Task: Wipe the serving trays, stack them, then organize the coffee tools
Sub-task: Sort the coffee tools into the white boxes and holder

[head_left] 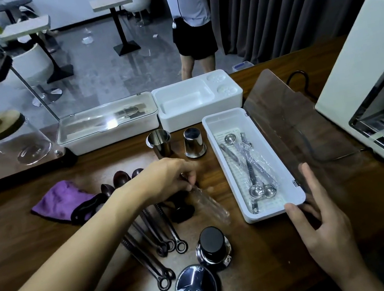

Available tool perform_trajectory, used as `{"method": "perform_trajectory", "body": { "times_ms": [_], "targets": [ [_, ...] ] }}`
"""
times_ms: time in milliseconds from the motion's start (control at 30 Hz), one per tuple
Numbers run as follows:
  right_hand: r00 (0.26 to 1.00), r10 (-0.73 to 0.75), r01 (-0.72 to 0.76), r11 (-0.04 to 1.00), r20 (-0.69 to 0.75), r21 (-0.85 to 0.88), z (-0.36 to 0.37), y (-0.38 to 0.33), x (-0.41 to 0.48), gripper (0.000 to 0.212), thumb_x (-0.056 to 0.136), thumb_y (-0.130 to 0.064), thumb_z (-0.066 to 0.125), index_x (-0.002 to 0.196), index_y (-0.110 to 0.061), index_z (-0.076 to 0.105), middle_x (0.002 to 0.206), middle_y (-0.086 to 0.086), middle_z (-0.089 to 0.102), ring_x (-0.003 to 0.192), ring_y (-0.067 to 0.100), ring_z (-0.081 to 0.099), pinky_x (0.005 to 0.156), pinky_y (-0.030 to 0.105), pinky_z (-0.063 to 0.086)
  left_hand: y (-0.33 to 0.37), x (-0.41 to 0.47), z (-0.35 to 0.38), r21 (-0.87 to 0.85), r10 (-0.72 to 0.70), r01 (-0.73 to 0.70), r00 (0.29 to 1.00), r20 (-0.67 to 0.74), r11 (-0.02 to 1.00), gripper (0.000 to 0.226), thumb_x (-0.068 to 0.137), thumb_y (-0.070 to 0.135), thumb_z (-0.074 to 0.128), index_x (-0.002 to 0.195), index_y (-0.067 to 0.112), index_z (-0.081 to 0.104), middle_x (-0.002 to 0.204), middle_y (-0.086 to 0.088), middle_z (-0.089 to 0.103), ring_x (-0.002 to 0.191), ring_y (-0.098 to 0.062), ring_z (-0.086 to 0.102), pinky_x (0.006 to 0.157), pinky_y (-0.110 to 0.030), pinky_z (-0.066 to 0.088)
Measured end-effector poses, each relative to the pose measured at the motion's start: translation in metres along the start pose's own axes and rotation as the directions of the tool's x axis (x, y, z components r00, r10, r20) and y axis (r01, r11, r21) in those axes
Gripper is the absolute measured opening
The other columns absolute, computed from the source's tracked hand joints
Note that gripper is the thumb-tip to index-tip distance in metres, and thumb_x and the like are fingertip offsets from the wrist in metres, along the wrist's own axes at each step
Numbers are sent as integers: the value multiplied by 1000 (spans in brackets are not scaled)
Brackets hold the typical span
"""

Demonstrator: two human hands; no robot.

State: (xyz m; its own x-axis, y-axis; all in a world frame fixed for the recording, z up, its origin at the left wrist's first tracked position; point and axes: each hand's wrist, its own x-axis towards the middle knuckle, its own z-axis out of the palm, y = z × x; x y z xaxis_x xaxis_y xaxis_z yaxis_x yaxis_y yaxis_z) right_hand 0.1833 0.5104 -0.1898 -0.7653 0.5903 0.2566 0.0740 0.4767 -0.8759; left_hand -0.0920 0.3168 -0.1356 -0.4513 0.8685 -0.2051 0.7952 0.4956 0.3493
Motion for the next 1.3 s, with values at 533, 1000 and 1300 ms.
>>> {"method": "perform_trajectory", "body": {
  "times_ms": [533, 1000, 1300],
  "targets": [
    [1000, 11, -11, 1000, 1, -25, 0, -1, 0, 76, 88, -38, 61, 155, -46, 27, 152, -36, 35, 132, -14, 41, 100, 9, 43, 9, -5, -1, -587, -112, -108, 939, -326, 802, 25, 100, 14, 64, 109, 32, 79, 91, 12, 75, 80, -15, 67, 72, -33, 54],
    [1000, 27, -27, 999, 5, -46, 0, -2, 0, 76, 88, -41, 61, 155, -48, 24, 153, -37, 32, 134, -15, 38, 98, 8, 42, 78, 45, 2, -331, -67, -7, 975, -213, 944, 39, 92, 42, 72, 127, 25, 72, 125, 7, 73, 113, -11, 66, 101, -34, 51],
    [1000, 11, -10, 998, 11, -70, 0, -3, 1, 77, 88, -42, 61, 156, -45, 24, 149, -44, 29, 133, -19, 35, 101, 28, 44, 71, 35, 12, -41, 66, -82, 953, -297, 996, 39, 96, 47, 64, 132, 33, 67, 113, 5, 74, 98, -16, 50, 76, -29, 41]
  ]
}}
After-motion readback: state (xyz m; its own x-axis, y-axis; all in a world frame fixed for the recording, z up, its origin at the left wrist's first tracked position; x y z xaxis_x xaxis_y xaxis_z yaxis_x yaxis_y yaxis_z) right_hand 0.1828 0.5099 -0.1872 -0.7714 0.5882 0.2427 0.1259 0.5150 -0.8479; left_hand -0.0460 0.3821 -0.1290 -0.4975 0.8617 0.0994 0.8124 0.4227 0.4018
